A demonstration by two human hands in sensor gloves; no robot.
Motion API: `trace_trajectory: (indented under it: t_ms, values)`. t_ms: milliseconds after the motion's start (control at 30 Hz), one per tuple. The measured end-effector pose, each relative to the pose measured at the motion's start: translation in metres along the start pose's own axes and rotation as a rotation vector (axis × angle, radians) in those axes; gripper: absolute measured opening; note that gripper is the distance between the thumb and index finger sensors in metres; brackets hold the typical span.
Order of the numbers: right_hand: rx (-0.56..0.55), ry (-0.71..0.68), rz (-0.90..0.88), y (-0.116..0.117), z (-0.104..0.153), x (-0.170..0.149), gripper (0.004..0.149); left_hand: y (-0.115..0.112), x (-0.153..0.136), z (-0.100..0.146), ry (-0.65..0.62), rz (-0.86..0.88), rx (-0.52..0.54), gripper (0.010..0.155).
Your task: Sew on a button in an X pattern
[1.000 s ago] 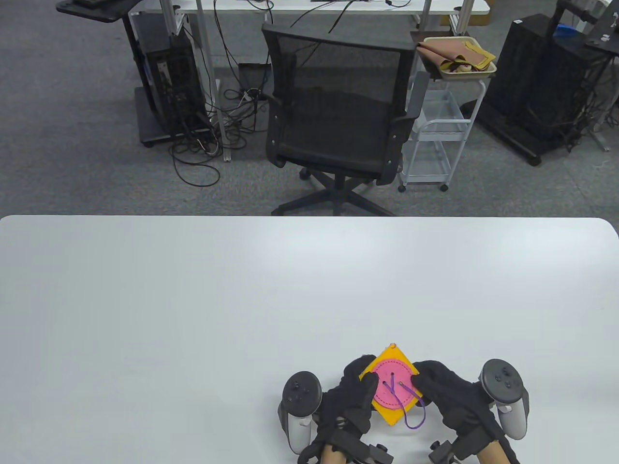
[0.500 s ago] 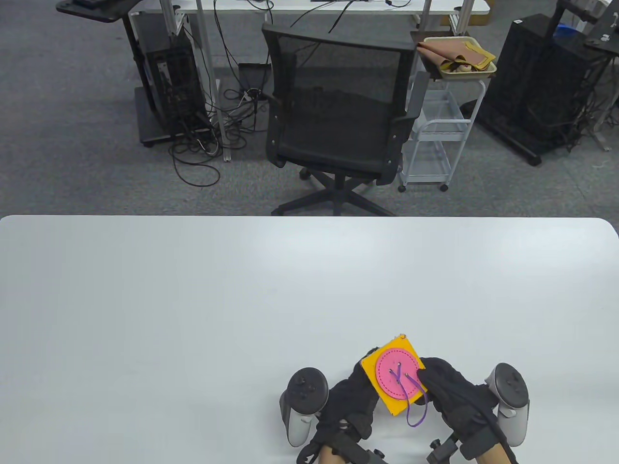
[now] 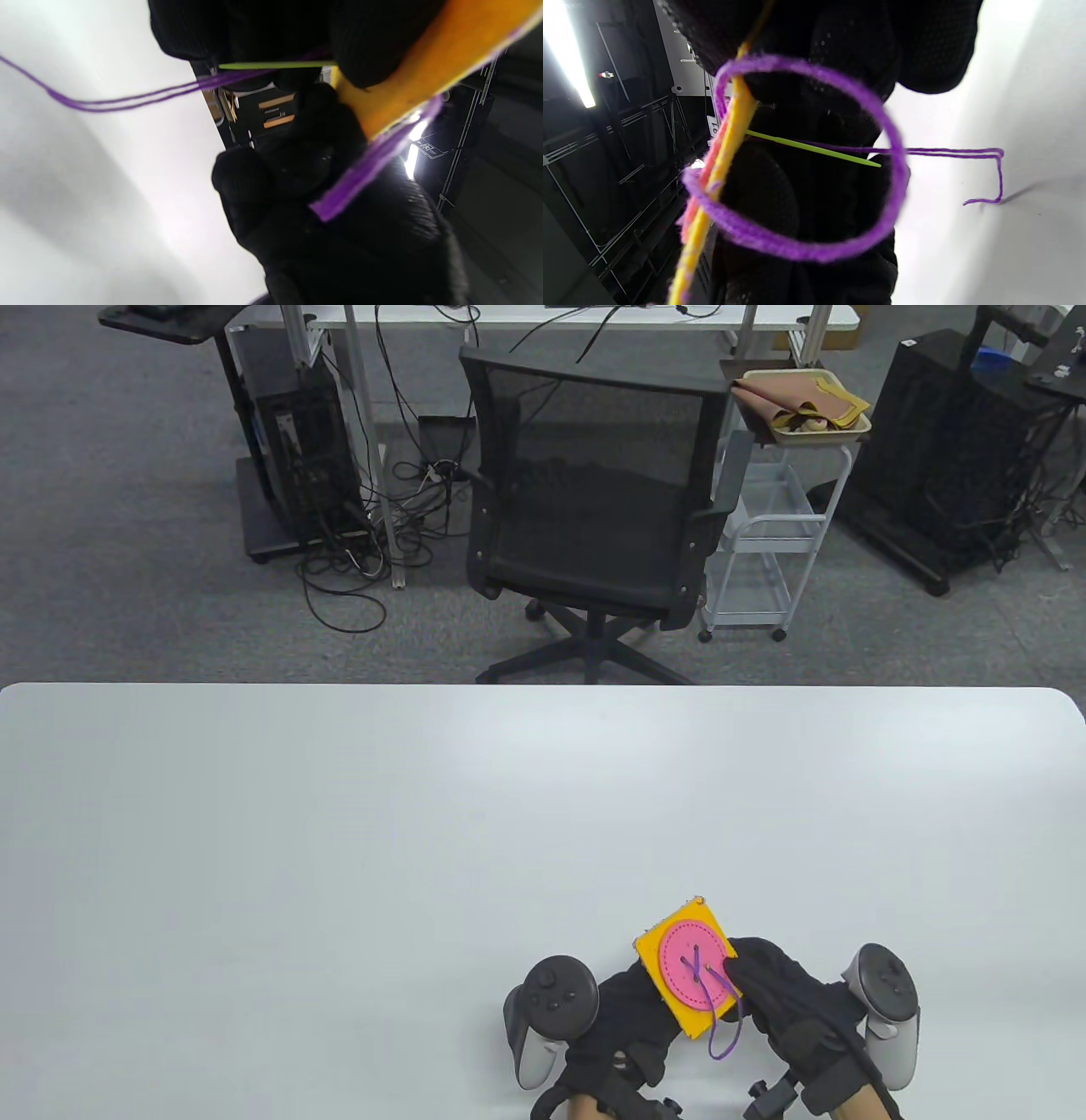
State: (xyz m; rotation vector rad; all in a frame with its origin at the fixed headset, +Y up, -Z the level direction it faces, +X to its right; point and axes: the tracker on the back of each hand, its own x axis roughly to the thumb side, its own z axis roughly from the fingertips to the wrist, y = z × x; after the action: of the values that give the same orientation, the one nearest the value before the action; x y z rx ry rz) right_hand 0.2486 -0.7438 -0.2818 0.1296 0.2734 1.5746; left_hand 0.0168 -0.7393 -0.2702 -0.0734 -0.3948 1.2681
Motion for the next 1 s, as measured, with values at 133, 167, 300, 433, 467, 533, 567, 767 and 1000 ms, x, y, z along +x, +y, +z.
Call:
trace_trajectory:
  t_ms: [133,167,300,433,467,533,567,767,1000]
  values:
    - [0.000,0.003,0.016,0.003,0.000,0.000,0.041,0.001,0.005,0.002,-0.020,-0.145,0.080,0.052]
    - [-0.001,0.002,0.021,0.003,0.000,0.000,0.041,0.001,0.006,0.003,-0.026,-0.163,0.093,0.051]
    - [0.002,0.001,0.021,0.004,0.000,0.000,0.041,0.001,0.007,0.004,-0.041,-0.194,0.138,0.045]
    - [0.004,0.007,0.017,0.005,0.000,0.000,0.041,0.002,0.007,0.004,-0.048,-0.216,0.147,0.043]
    - [0.003,0.007,0.016,0.005,0.000,0.000,0.041,0.002,0.007,0.003,-0.047,-0.217,0.143,0.042]
    - [-0.001,0.005,0.016,0.004,0.001,0.001,0.041,0.003,0.006,0.003,-0.044,-0.203,0.124,0.041]
    - [-0.003,0.003,0.010,0.004,0.001,0.001,0.041,0.003,0.006,0.003,-0.043,-0.198,0.121,0.041]
    - [-0.057,0.004,-0.018,-0.006,0.001,0.002,0.041,0.011,0.004,0.003,-0.024,-0.255,0.121,0.040]
    - [-0.118,0.008,-0.043,-0.019,0.001,0.002,0.041,0.026,-0.005,0.005,0.038,-0.352,0.156,0.039]
